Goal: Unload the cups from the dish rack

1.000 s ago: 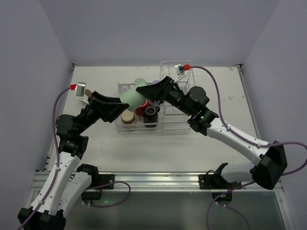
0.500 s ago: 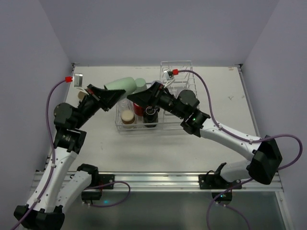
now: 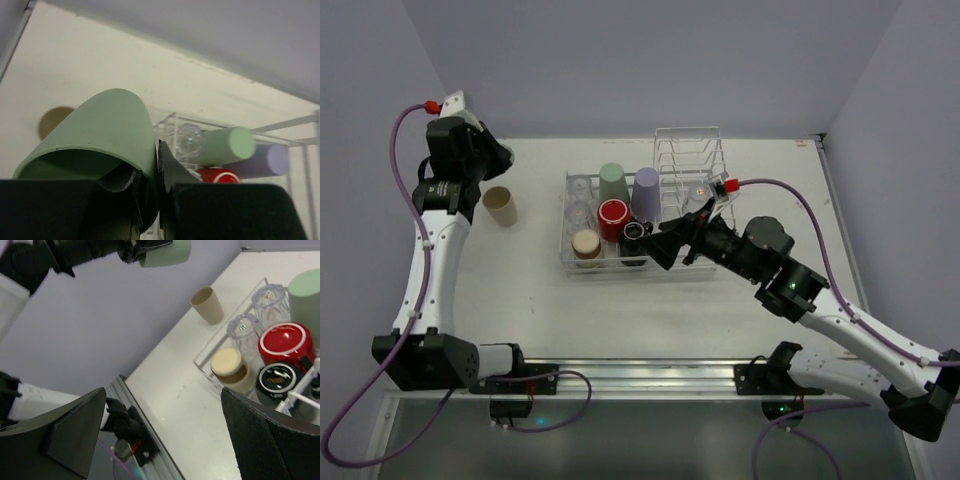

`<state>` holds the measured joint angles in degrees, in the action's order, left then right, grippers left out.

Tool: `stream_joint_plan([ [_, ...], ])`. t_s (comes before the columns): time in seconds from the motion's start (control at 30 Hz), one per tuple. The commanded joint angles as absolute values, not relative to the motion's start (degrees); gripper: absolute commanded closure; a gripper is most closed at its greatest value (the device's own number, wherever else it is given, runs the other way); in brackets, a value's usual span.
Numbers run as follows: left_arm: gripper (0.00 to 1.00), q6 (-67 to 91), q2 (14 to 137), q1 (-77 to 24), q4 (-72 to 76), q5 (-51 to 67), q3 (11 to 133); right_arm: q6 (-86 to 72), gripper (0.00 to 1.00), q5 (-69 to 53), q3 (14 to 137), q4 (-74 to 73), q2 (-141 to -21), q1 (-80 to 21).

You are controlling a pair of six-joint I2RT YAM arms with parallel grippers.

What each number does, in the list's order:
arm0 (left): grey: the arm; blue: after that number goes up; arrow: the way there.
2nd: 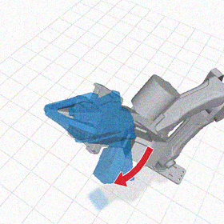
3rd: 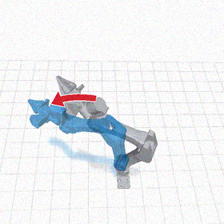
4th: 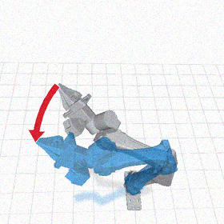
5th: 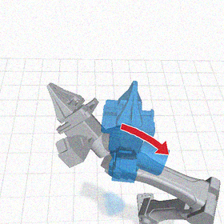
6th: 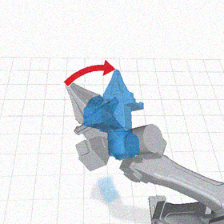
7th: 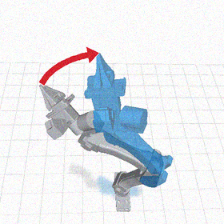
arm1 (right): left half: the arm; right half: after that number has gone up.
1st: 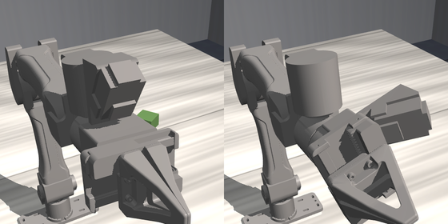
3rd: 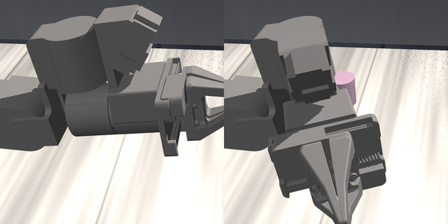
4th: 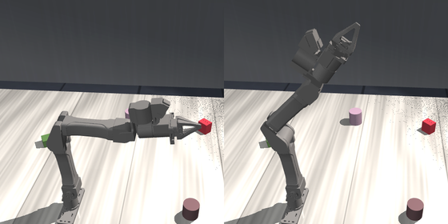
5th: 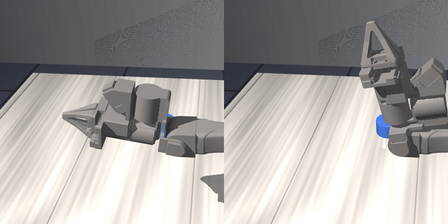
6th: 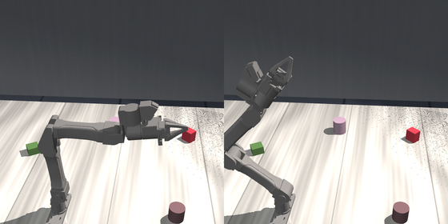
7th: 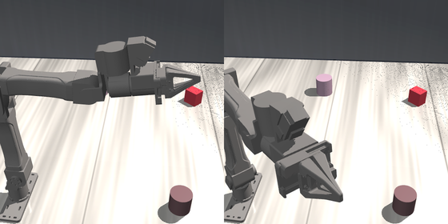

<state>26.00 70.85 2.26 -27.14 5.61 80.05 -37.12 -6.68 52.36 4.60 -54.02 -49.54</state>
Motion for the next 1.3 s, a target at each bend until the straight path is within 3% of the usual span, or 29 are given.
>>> stream_joint_plan([
  [0.0, 1.00, 18.99, 76.61, 2.64, -38.57, -4.99, 86.30, -28.58, 0.01, -4.75, 52.56, -6.05, -50.73, -49.66],
  [0.53, 1.00, 14.24, 95.52, 3.16, -47.37, -11.96, 96.24, -24.08, 0.01, -5.10, 48.16, -7.73, -49.66, -49.66],
  [1.27, 0.98, 14.33, 105.47, 3.43, -49.48, -11.51, 99.32, -23.82, 0.01, -2.20, 47.11, -7.56, -49.48, -49.66],
])
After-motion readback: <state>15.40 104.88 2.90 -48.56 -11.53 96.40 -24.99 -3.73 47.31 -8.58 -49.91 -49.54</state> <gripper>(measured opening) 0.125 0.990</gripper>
